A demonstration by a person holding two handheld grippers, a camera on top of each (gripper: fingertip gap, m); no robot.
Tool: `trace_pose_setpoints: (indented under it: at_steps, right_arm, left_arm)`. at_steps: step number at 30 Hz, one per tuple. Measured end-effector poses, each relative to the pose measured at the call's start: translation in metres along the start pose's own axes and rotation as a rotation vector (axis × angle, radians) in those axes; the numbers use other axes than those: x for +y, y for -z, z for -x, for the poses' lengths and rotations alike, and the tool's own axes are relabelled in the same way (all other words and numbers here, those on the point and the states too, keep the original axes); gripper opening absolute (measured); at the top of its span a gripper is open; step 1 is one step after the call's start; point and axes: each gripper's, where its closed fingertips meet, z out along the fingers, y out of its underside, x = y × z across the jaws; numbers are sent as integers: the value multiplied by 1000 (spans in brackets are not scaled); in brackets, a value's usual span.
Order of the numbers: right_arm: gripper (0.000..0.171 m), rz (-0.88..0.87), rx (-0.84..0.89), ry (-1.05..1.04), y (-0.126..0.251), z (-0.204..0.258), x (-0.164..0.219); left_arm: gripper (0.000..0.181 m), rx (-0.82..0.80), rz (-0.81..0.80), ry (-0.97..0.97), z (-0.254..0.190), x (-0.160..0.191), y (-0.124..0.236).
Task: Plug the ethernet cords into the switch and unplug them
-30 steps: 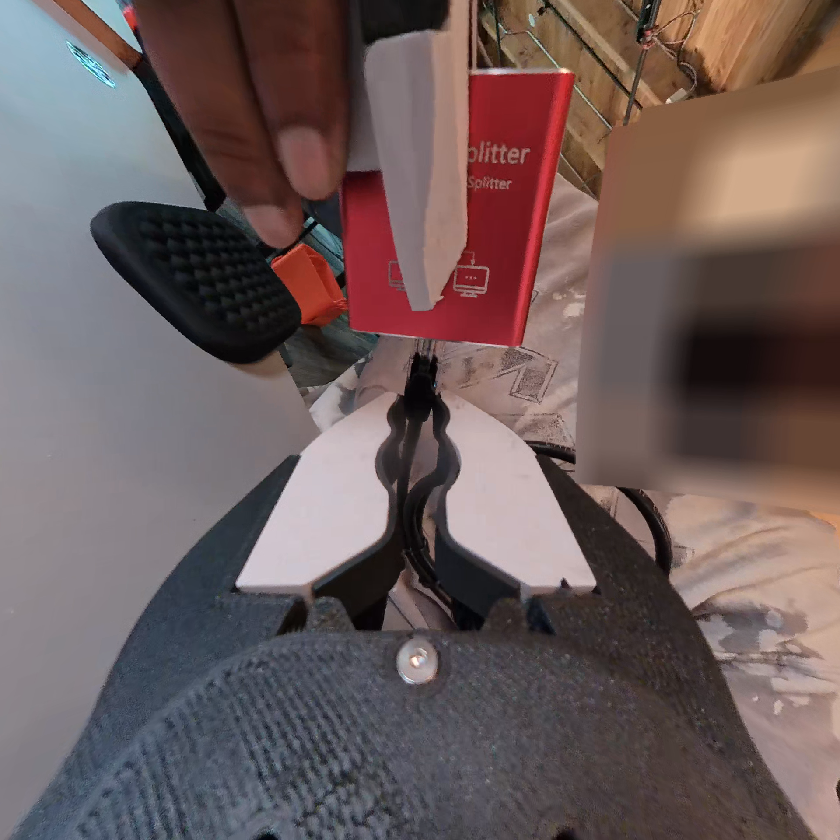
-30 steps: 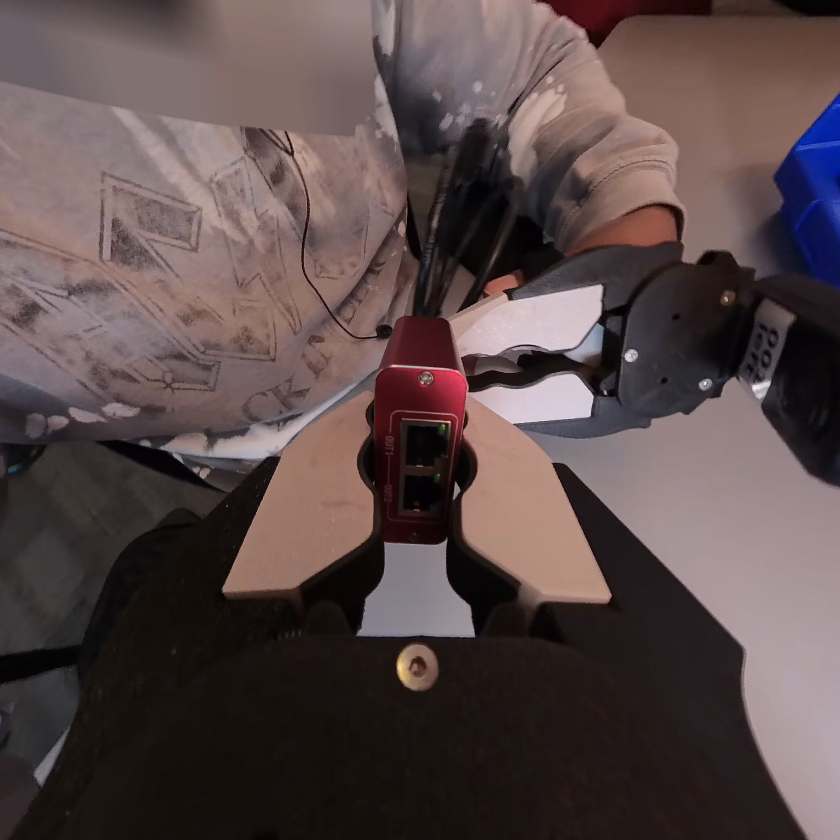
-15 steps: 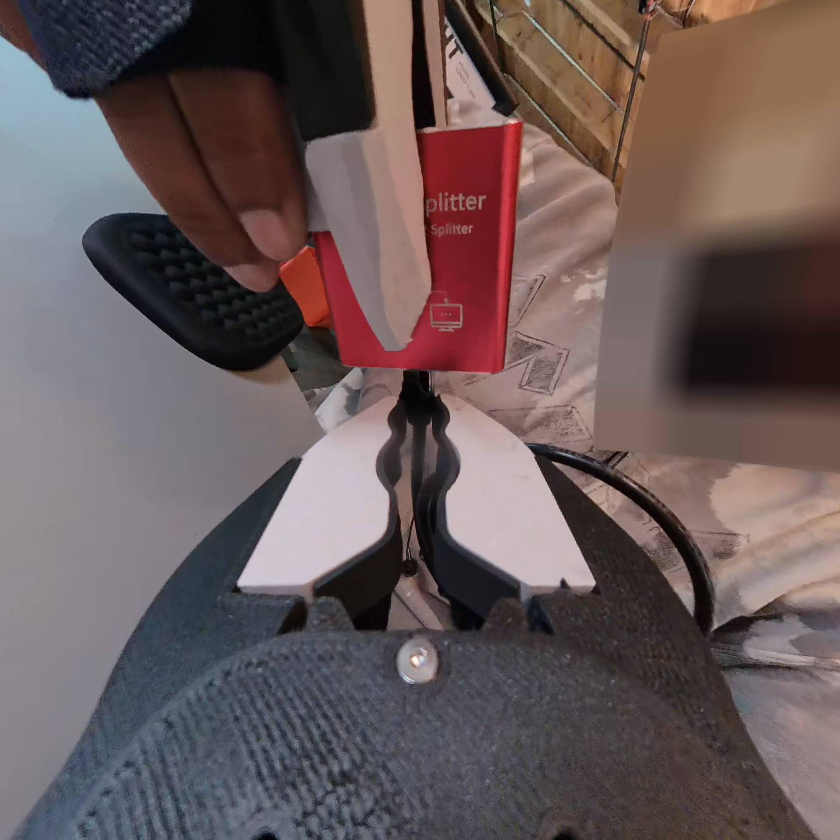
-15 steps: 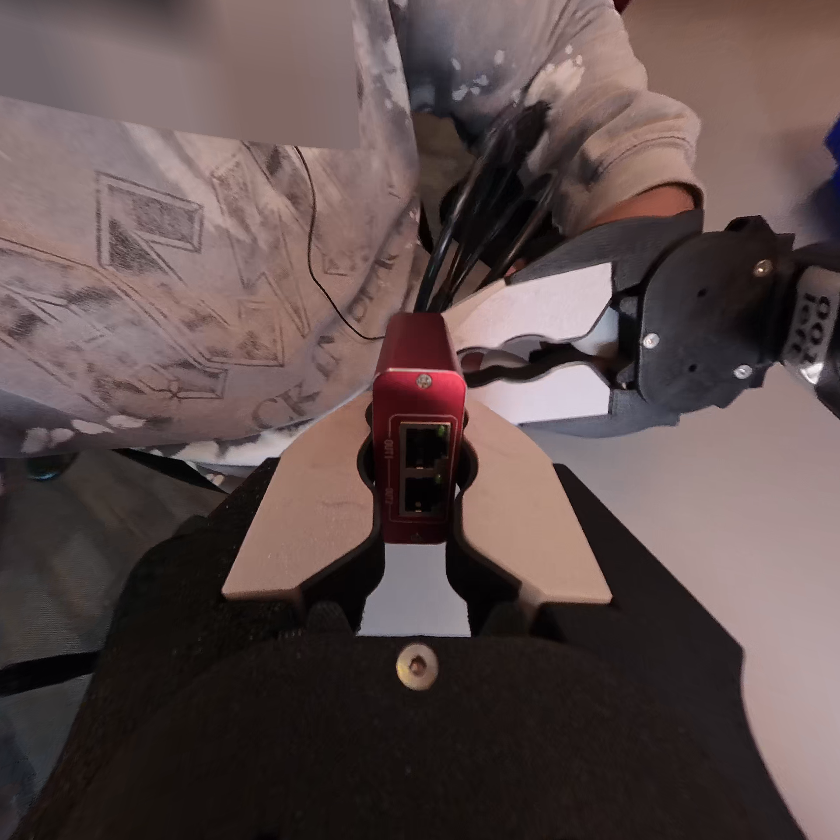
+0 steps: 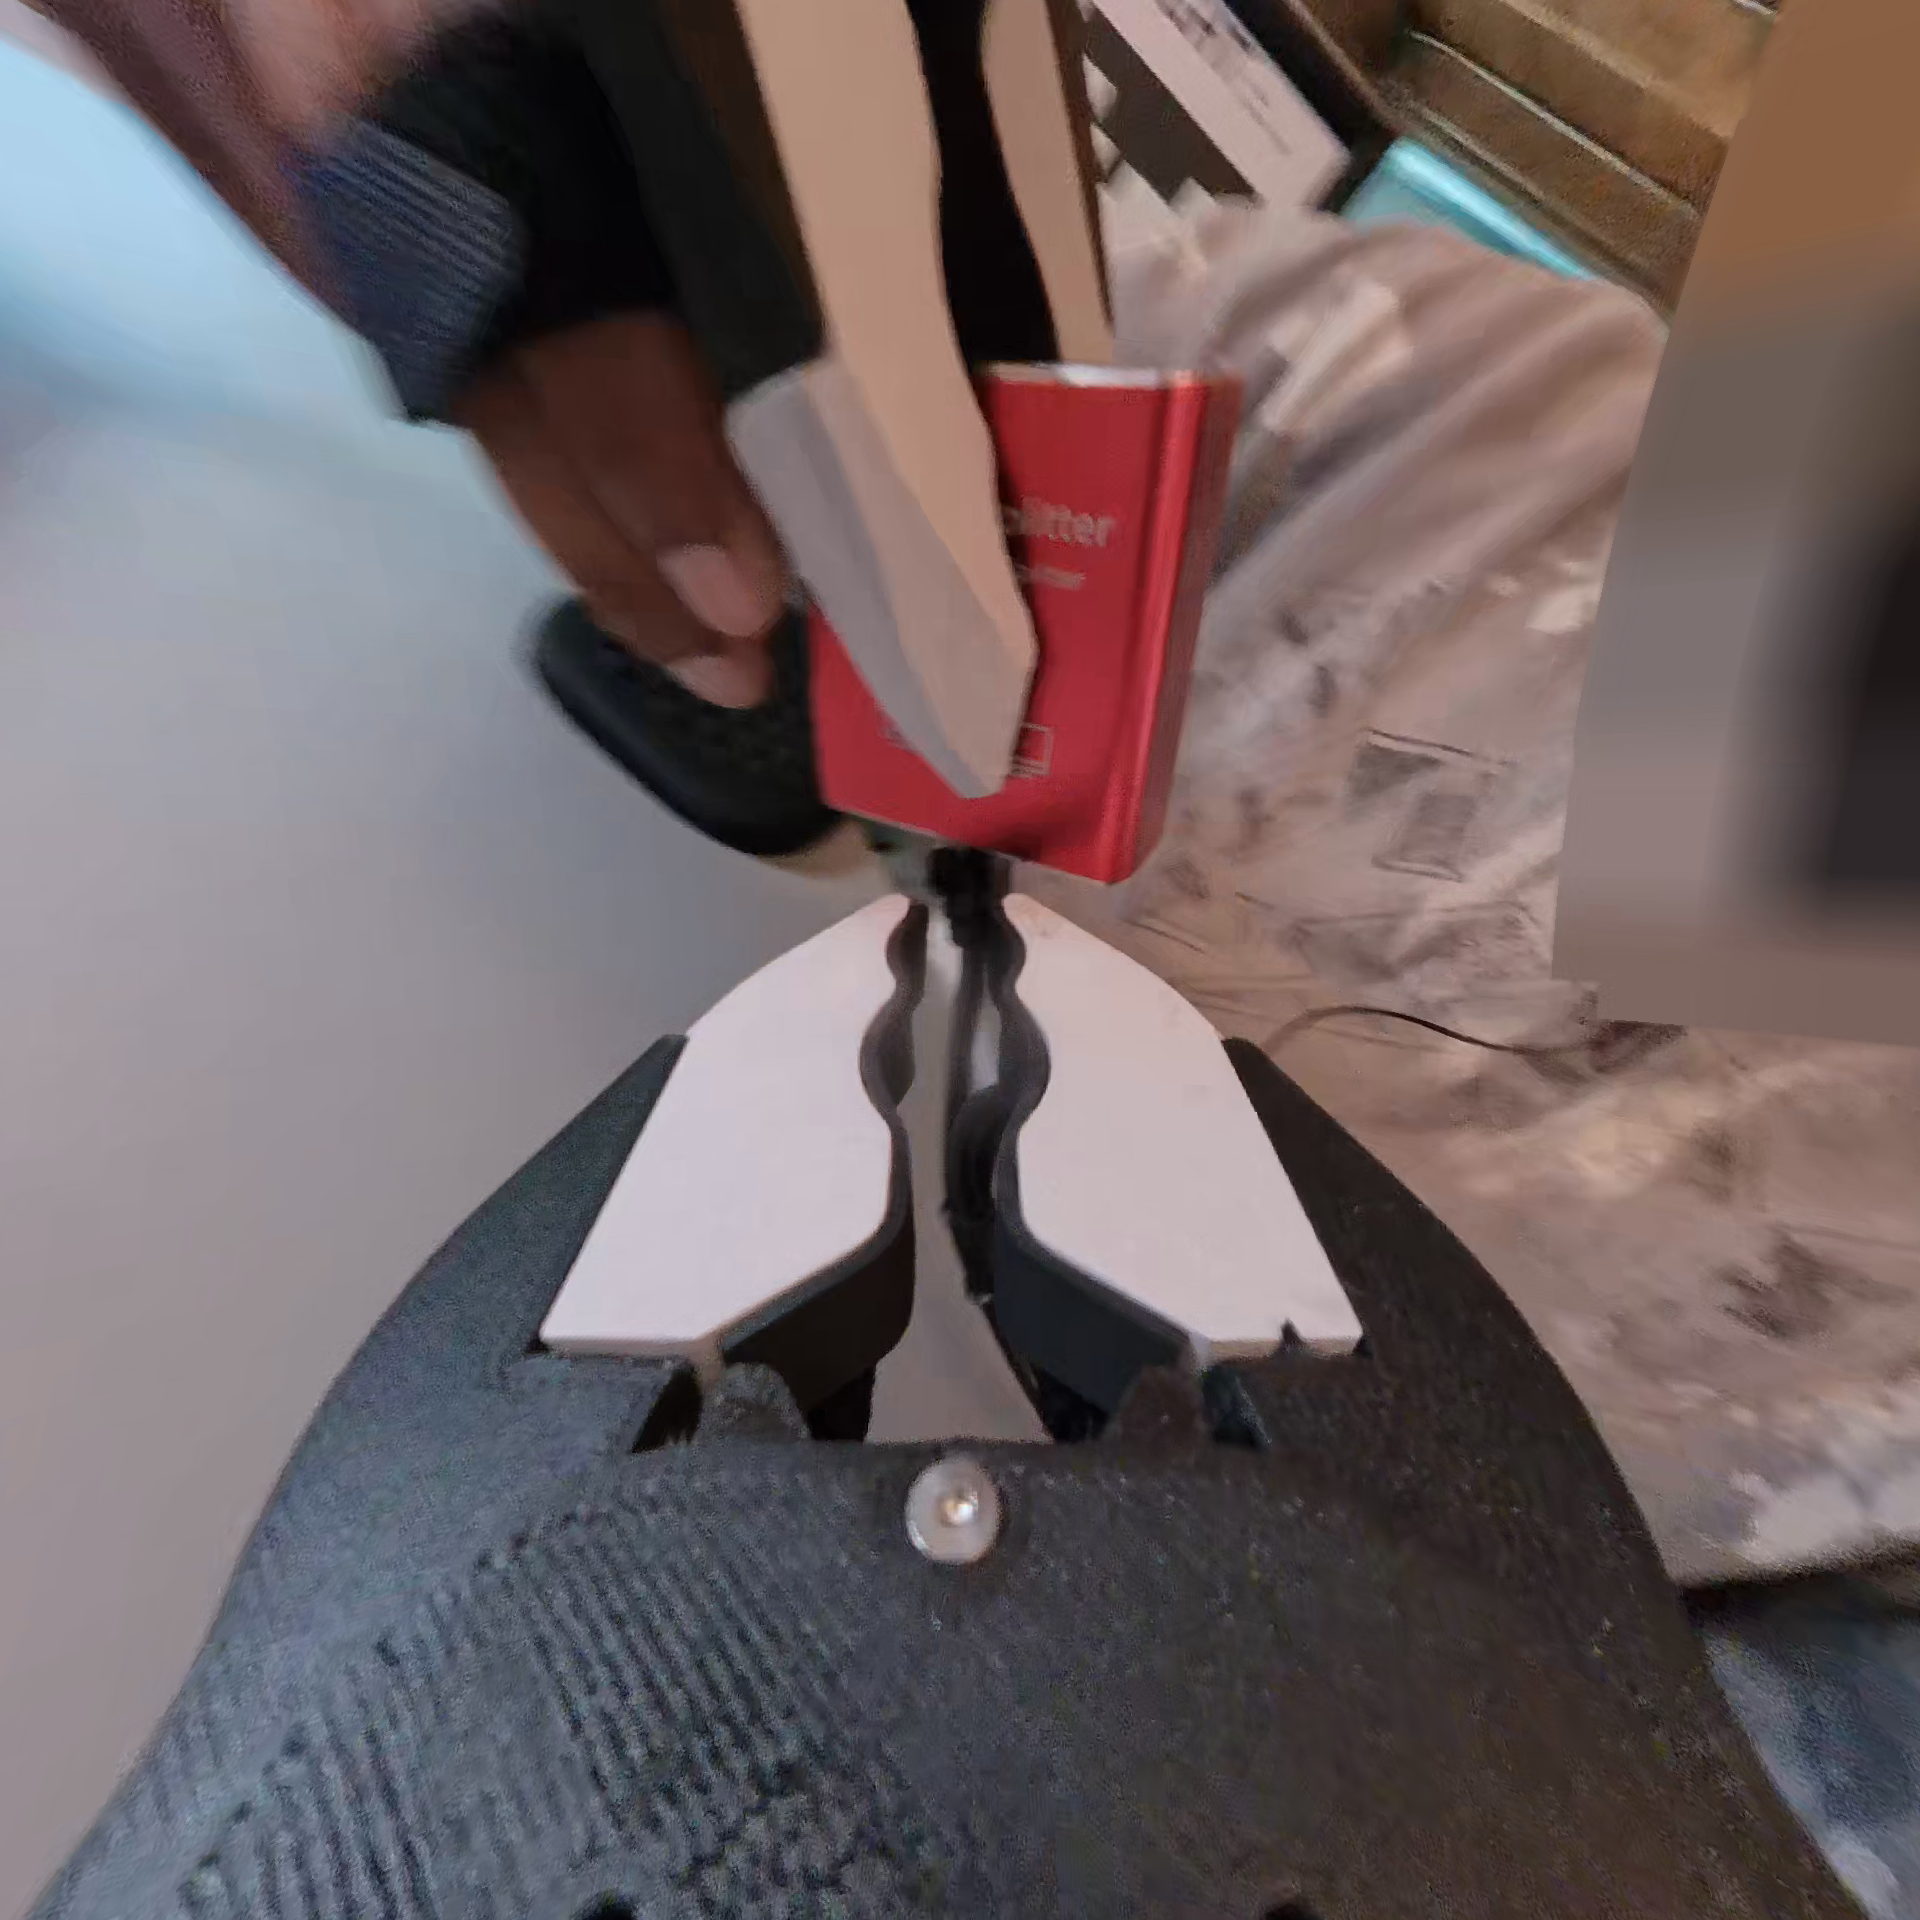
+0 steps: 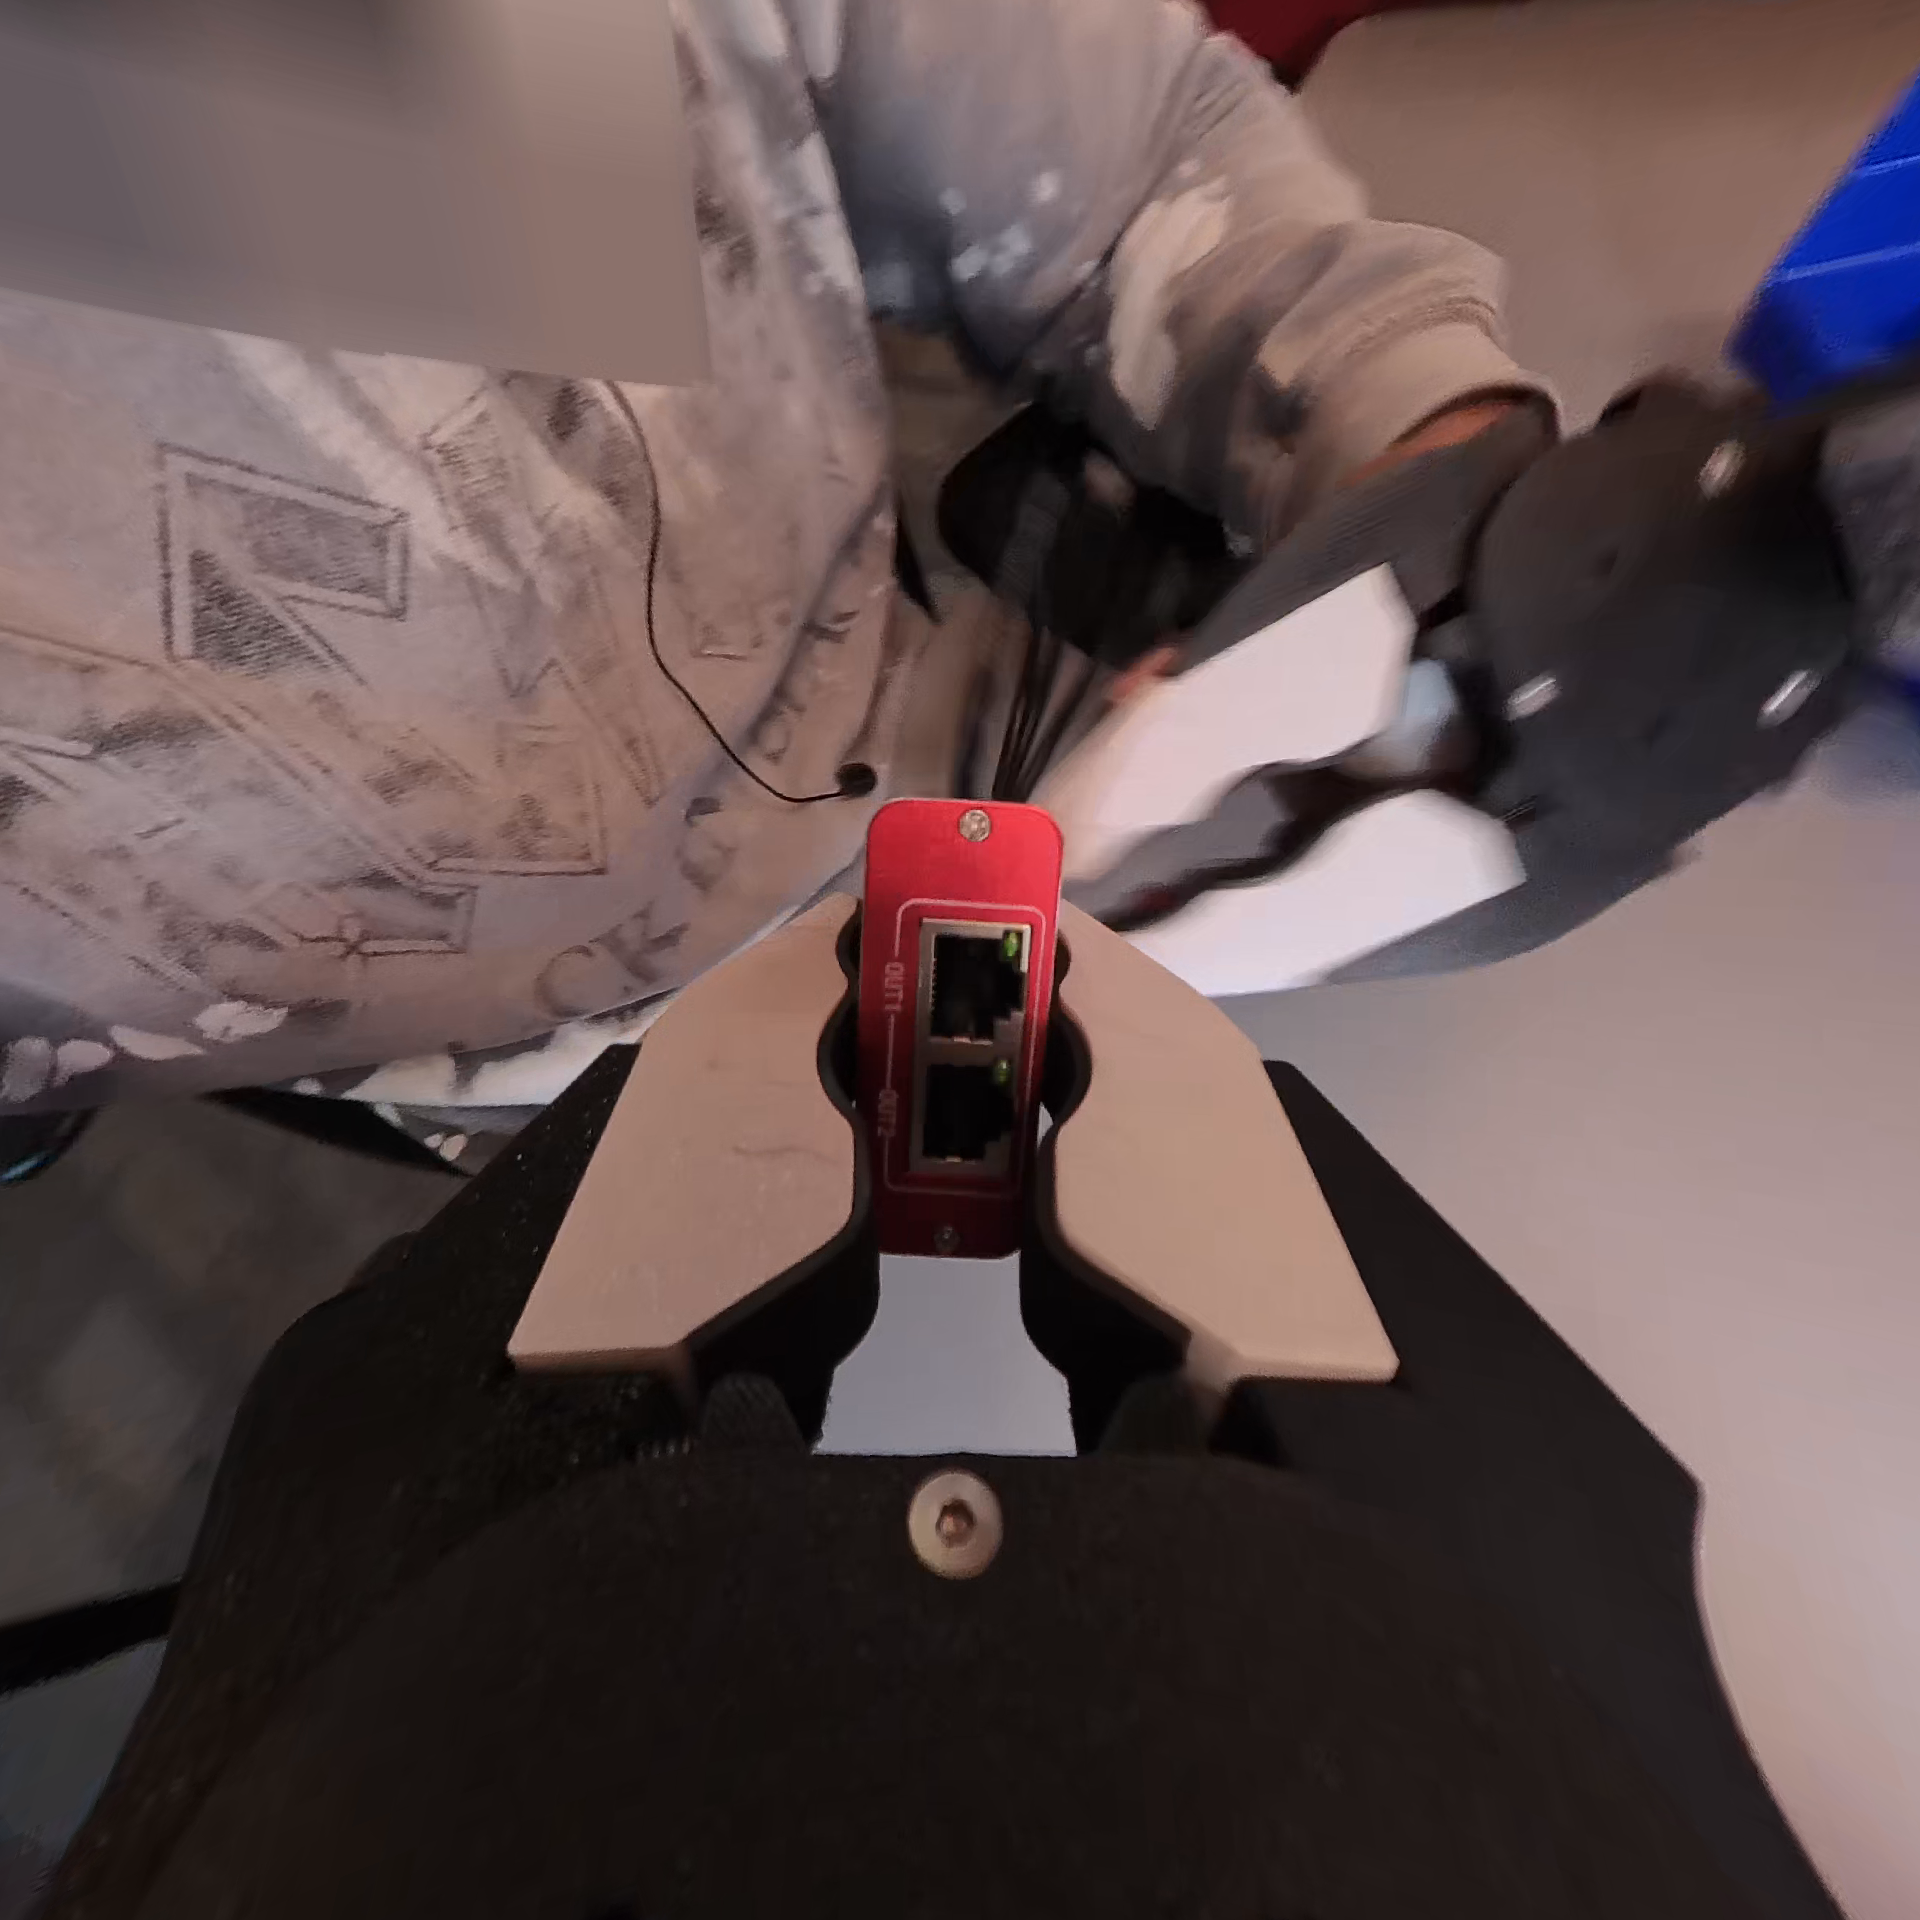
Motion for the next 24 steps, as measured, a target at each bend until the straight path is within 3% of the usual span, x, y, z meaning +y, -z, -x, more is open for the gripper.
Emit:
trace_pose_setpoints:
  at_steps: [3, 5, 10, 14, 17, 20, 24]
  right_arm:
    - [27, 31, 109, 9, 9, -8, 2]
    - [28, 86, 192, 3, 18, -13, 4]
    - [28, 220, 417, 22, 42, -32, -7]
    - [28, 376, 562, 91, 43, -44, -20]
    - [28, 459, 654, 140, 47, -51, -29]
    - [28, 386, 730, 178, 59, -53, -47]
    - [32, 39, 853, 288, 88, -49, -98]
  left_arm:
    - [15, -292, -145, -73, 30, -27, 51]
    - [17, -316, -250, -138, 10, -51, 71]
    - [31, -583, -163, -434, -21, -72, 60]
    - [36, -720, -103, -546, -26, -91, 44]
    - [27, -779, -39, -618, -26, -102, 40]
    - [26, -836, -19, -734, -34, -118, 46]
    - [25, -776, -196, -849, -65, -156, 60]
